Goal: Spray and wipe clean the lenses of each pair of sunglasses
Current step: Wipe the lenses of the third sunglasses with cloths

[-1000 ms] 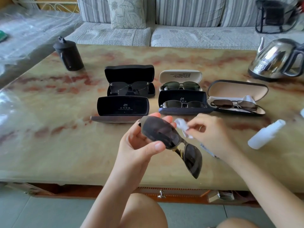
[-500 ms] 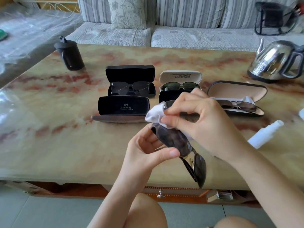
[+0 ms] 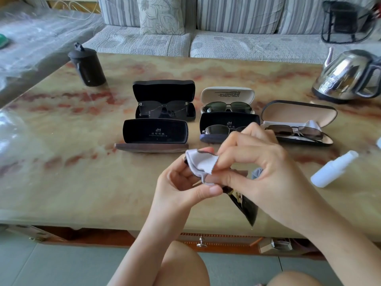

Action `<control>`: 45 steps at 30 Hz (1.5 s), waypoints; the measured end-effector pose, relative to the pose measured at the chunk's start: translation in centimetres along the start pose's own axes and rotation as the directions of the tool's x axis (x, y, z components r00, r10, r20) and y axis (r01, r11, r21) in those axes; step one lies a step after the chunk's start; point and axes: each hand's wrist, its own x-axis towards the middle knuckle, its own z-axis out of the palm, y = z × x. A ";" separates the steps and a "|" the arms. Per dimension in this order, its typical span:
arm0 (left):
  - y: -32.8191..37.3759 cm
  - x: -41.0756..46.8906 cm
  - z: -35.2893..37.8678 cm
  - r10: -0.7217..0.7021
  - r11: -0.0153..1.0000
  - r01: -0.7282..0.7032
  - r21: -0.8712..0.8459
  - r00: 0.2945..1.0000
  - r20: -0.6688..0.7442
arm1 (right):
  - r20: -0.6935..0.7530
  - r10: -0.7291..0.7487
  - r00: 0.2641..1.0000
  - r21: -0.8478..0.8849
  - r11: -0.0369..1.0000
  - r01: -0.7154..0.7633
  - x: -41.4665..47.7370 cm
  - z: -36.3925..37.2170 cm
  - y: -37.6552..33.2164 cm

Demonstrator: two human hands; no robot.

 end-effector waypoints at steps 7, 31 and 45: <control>0.0 0.0 0.3 0.007 1.000 -0.008 0.030 1.000 0.024 | -0.099 0.041 0.994 0.000 0.999 -0.041 0.1 -0.2 0.7; -0.1 -0.3 0.6 0.008 0.996 -0.011 0.085 0.999 0.033 | -0.125 0.028 0.992 -0.036 0.999 -0.033 0.4 0.1 0.2; 0.1 -0.1 0.4 0.011 1.000 -0.011 0.017 0.999 0.041 | -0.110 0.035 0.993 0.007 0.999 -0.034 -0.3 -0.5 0.3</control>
